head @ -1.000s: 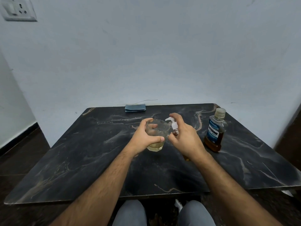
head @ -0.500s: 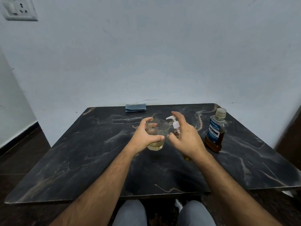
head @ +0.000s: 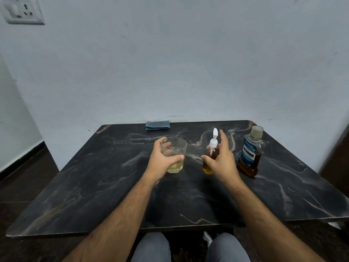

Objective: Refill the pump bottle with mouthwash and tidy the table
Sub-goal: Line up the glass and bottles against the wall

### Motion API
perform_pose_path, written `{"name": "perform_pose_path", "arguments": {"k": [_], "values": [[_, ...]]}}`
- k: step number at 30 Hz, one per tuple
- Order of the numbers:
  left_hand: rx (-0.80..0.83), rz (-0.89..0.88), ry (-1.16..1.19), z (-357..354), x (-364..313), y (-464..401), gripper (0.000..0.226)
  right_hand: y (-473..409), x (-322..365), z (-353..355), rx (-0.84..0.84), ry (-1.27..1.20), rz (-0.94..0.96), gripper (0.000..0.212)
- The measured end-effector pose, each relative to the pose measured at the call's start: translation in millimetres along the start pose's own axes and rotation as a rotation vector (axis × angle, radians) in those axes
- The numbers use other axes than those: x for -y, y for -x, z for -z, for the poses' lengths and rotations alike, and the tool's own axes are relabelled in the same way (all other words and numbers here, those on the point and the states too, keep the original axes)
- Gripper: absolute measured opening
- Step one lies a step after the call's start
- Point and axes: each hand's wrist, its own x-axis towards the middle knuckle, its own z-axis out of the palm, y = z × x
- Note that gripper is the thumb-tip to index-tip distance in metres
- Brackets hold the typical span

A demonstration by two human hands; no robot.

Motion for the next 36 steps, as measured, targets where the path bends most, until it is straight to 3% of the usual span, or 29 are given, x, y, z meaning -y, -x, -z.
{"name": "perform_pose_path", "arguments": {"k": [3,6,8,13,17,27,36], "values": [[-0.023,-0.002,-0.002,2.9,7.7,-0.8,0.098,2.4,-7.1,-2.1,-0.002,0.016,-0.004,0.091],[-0.054,-0.004,-0.01,3.3,12.8,-0.9,0.097,4.6,-14.1,-4.2,-0.009,0.102,0.034,0.052],[-0.074,-0.012,-0.008,2.2,14.6,-1.3,0.097,4.3,-19.6,-4.5,-0.009,0.118,0.045,0.038],[-0.077,-0.031,-0.005,1.0,17.9,-4.6,0.095,-0.7,-29.5,0.0,0.074,0.063,-0.011,0.031],[-0.089,-0.033,-0.011,-0.1,19.1,-9.2,0.097,-3.0,-37.0,3.7,0.127,0.031,-0.053,0.047],[-0.121,-0.046,-0.075,-4.1,9.8,-47.6,0.098,-49.0,-34.3,-8.1,0.037,-0.05,-0.092,0.053],[-0.164,-0.01,-0.091,-11.6,7.2,-152.2,0.099,-146.6,-30.7,-41.1,-0.069,-0.057,-0.108,0.047]]}}
